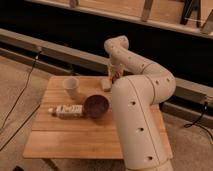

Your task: Place the eraser on the white sponge

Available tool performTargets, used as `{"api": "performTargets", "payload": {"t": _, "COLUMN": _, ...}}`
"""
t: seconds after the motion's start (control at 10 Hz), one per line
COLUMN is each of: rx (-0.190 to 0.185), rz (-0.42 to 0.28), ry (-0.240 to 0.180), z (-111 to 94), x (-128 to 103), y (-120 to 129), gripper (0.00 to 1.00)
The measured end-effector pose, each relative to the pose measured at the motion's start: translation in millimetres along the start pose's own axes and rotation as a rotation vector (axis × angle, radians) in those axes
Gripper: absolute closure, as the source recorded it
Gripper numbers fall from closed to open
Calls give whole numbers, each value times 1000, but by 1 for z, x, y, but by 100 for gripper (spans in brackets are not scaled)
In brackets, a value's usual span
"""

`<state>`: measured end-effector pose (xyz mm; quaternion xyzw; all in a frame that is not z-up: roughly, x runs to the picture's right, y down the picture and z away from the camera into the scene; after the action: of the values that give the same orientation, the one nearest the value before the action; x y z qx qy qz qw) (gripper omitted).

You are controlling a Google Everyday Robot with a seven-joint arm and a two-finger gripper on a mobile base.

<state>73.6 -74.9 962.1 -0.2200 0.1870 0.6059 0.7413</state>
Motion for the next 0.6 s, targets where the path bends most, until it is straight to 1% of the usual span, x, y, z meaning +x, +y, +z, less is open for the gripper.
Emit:
{"api": "performTargets", "payload": {"t": 0.3, "rx": -34, "rz": -18, "ry": -22, "z": 8, "x": -11, "y": 7, "gripper": 100}}
{"api": "performTargets", "payload": {"t": 0.6, "rx": -46, "rz": -47, "ry": -15, "z": 19, "x": -12, "y": 16, "gripper": 100}}
